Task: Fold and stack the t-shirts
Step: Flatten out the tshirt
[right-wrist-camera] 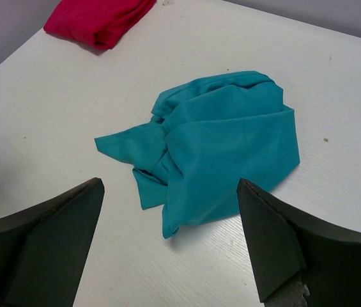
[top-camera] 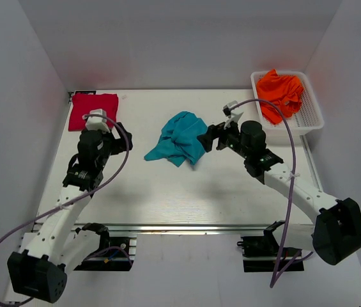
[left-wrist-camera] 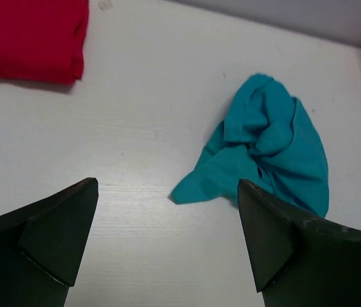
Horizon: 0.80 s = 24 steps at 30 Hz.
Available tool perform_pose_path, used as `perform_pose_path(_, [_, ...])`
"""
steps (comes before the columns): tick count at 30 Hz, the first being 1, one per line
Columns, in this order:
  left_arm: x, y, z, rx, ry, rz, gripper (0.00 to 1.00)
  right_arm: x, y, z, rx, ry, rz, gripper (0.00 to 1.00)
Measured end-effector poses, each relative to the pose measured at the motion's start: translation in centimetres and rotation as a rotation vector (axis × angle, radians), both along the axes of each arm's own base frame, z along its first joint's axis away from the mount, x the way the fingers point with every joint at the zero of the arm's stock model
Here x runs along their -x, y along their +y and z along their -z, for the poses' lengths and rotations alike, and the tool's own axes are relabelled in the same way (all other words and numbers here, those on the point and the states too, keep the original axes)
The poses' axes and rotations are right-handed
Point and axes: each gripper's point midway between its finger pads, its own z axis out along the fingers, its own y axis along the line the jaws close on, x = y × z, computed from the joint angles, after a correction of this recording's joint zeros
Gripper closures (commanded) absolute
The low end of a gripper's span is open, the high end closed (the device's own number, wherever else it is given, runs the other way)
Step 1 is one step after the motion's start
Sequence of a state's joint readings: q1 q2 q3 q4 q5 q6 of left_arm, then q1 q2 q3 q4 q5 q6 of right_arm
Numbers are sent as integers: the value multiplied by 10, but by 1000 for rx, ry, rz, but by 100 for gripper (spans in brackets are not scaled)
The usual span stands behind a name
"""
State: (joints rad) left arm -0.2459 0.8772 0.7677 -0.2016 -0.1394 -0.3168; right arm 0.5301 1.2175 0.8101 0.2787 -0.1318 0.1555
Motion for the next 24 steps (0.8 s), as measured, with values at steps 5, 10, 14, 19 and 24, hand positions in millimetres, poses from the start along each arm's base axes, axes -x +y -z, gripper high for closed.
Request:
perform_pose_path(5, [-16, -26, 57, -23, 181, 112, 0, -3, 1, 14, 37, 48, -2, 10])
perform_pose_path(10, [-23, -48, 127, -23, 386, 210, 0, -13, -2, 49, 109, 144, 44, 10])
perform_pose_path(14, [-27, -59, 168, -12, 494, 255, 4, -18, -3, 82, 183, 235, 67, 10])
perform_pose_path(19, [-40, -72, 197, 8, 570, 299, 13, -21, 4, 116, 264, 308, 60, 10])
perform_pose_path(24, [-42, -77, 217, 24, 617, 311, 31, -19, 13, 145, 310, 368, 34, 12])
